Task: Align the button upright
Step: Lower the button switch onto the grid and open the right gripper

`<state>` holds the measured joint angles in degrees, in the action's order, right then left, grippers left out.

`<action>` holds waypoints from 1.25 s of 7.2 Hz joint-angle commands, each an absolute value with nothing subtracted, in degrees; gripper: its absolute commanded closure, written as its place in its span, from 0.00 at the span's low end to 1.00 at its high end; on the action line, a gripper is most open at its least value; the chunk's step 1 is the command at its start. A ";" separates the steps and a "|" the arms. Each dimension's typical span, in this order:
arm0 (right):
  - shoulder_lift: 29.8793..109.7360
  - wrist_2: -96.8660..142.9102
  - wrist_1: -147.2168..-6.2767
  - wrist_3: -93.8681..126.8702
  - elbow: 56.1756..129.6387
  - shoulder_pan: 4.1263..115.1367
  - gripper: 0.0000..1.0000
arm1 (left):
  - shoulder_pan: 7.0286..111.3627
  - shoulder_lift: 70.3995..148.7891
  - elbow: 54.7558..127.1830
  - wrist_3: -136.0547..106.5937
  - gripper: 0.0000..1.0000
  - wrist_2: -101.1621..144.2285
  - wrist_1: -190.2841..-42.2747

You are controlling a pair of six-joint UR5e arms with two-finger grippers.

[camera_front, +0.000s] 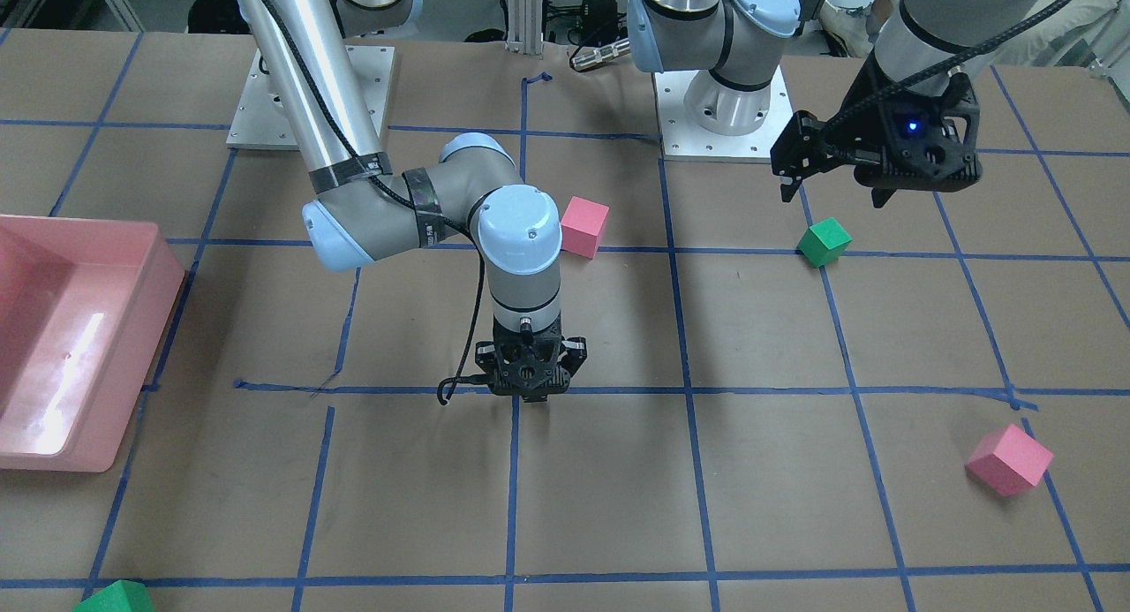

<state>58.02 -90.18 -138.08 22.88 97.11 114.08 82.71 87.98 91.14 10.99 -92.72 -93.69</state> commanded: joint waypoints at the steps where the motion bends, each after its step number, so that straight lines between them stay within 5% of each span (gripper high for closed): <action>1: 57.75 -90.18 -138.08 22.68 97.12 114.08 0.58 | 82.71 87.98 91.14 11.07 0.00 -92.72 -93.69; 2: 57.57 -90.18 -138.08 22.59 97.21 114.08 0.50 | 82.71 87.98 91.23 11.07 0.00 -92.72 -93.69; 3: 57.48 -90.18 -137.90 22.50 97.21 114.08 0.08 | 82.71 87.98 91.23 11.07 0.00 -92.72 -93.69; 6: 62.02 -90.87 -137.29 17.00 96.25 113.82 0.00 | 82.71 87.98 91.23 11.07 0.00 -92.72 -93.69; 9: 80.79 -91.05 -112.86 6.20 96.07 103.50 0.00 | 82.71 87.98 91.23 11.16 0.00 -92.72 -93.69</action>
